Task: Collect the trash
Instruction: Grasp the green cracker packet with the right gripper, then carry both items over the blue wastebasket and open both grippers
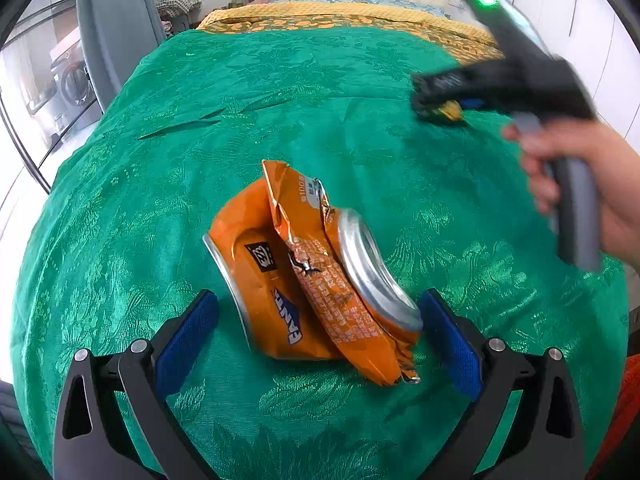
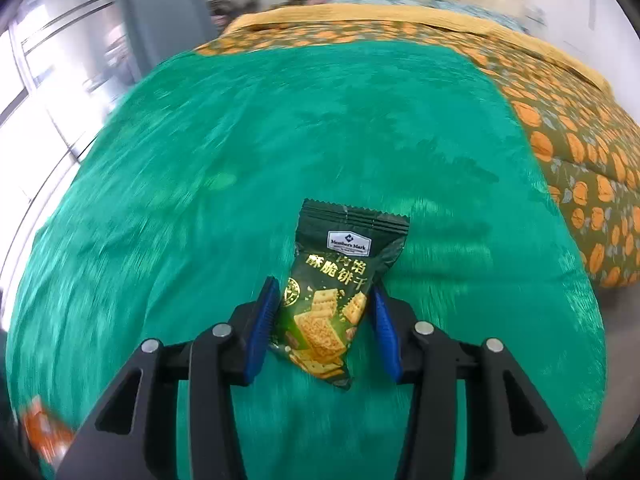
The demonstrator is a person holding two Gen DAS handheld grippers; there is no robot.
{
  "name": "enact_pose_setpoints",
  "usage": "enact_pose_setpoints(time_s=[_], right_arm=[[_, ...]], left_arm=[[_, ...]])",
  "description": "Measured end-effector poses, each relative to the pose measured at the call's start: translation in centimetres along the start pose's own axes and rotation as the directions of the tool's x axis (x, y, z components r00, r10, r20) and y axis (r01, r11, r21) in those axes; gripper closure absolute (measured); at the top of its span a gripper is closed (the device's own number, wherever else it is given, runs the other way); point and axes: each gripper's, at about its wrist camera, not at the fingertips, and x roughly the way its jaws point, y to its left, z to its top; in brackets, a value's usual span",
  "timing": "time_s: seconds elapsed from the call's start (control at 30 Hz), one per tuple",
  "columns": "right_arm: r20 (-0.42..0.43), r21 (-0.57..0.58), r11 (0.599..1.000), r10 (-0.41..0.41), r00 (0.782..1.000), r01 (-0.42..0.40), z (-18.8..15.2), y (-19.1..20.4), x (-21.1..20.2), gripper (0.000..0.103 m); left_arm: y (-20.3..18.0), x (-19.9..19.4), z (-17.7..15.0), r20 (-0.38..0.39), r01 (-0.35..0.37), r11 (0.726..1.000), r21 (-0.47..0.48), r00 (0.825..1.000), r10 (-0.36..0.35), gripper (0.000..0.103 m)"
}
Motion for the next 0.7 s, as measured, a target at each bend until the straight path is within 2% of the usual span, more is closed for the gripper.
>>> enact_pose_setpoints(time_s=[0.13, 0.23, 0.37, 0.5, 0.53, 0.57, 0.63, 0.7], right_arm=[[-0.045, -0.103, 0.986, 0.130, 0.991, -0.134, -2.9, 0.0, -2.6, 0.059], [-0.112, -0.201, 0.953, 0.207, 0.972, -0.226, -6.0, 0.4, -5.7, 0.059], [-0.187, -0.330, 0.903, 0.224, 0.956, -0.276, -10.9, 0.6, -9.9, 0.059], [-0.178, -0.403, 0.889, 0.156, 0.972, -0.216, -14.8, 0.2, -12.2, 0.058], [-0.160, -0.410, 0.891, 0.139, 0.977, -0.193, -15.6, -0.1, -12.7, 0.054], [-0.139, -0.399, 0.900, 0.133, 0.981, -0.178, -16.2, -0.5, -13.2, 0.036], [-0.106, -0.351, 0.921, 0.140, 0.984, -0.169, -17.3, -1.5, -14.0, 0.017], [-0.084, -0.301, 0.938, 0.155, 0.984, -0.173, -17.9, -2.4, -14.6, 0.017]], left_arm=[[0.0, 0.0, 0.0, 0.000, 0.000, 1.000, 0.000, 1.000, 0.000, 0.005], [0.0, 0.0, 0.0, 0.000, 0.000, 1.000, 0.000, 1.000, 0.000, 0.005], [0.1, 0.0, 0.0, 0.003, 0.010, 1.000, -0.006, 1.000, -0.010, 0.005], [0.8, -0.6, -0.3, 0.018, 0.060, 0.998, -0.022, 0.998, -0.060, 0.005], [1.1, -0.9, -0.7, 0.023, 0.083, 0.996, -0.023, 0.996, -0.082, 0.005], [1.4, -1.3, -1.0, 0.027, 0.101, 0.995, -0.028, 0.995, -0.100, 0.005], [2.3, -2.5, -2.3, 0.048, 0.144, 0.988, -0.060, 0.989, -0.141, 0.005], [2.9, -3.3, -3.1, 0.074, 0.175, 0.980, -0.097, 0.983, -0.168, 0.005]])
